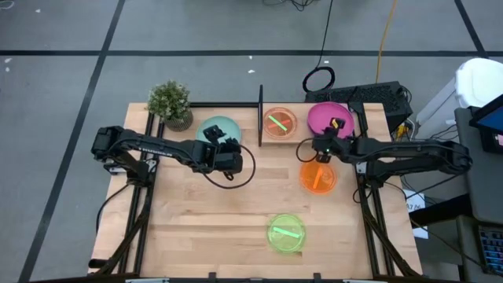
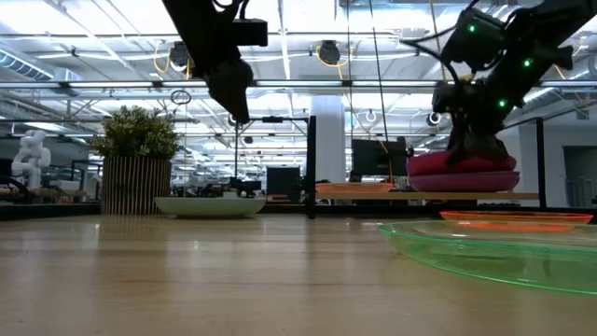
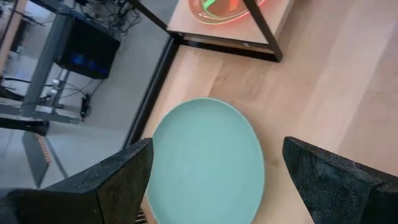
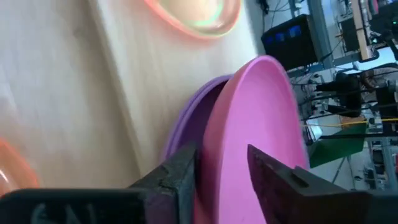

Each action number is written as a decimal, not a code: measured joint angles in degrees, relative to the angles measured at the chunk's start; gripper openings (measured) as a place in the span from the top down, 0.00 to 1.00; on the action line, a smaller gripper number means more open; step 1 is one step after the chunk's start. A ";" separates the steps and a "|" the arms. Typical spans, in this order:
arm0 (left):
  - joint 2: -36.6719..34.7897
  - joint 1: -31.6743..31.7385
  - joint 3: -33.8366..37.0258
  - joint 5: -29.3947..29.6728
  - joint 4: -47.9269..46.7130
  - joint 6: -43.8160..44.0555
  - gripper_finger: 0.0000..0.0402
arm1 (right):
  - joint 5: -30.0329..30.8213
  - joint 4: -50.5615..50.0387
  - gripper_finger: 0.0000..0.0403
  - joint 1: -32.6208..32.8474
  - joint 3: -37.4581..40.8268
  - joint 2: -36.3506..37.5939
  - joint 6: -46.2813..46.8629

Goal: Place and stack plates onto a shelf
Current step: Stack the big pink plate on top of the big violet plate, then stack the small green plate on top of the small green plate

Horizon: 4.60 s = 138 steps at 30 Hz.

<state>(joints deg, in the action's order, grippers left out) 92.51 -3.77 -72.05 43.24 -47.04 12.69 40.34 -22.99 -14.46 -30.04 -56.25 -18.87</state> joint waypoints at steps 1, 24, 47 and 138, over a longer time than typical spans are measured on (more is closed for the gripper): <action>0.00 0.00 0.00 -0.38 0.15 0.02 0.10 | -0.06 -0.66 0.67 0.09 -0.63 0.52 0.09; 0.00 -0.11 1.80 -3.93 0.70 0.60 0.10 | -3.15 5.51 0.63 9.40 -1.72 9.56 -2.02; -0.01 -4.97 2.64 -12.04 9.30 -3.20 0.10 | -10.69 8.64 0.63 14.65 -1.75 9.90 -3.26; 29.92 -18.49 2.47 -40.20 60.39 -75.76 0.80 | -25.45 11.99 0.63 22.08 -1.66 9.82 22.05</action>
<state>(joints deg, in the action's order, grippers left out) 122.43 -22.26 -69.58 3.03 13.35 -63.07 14.90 -11.00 7.62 -31.70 -46.44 3.18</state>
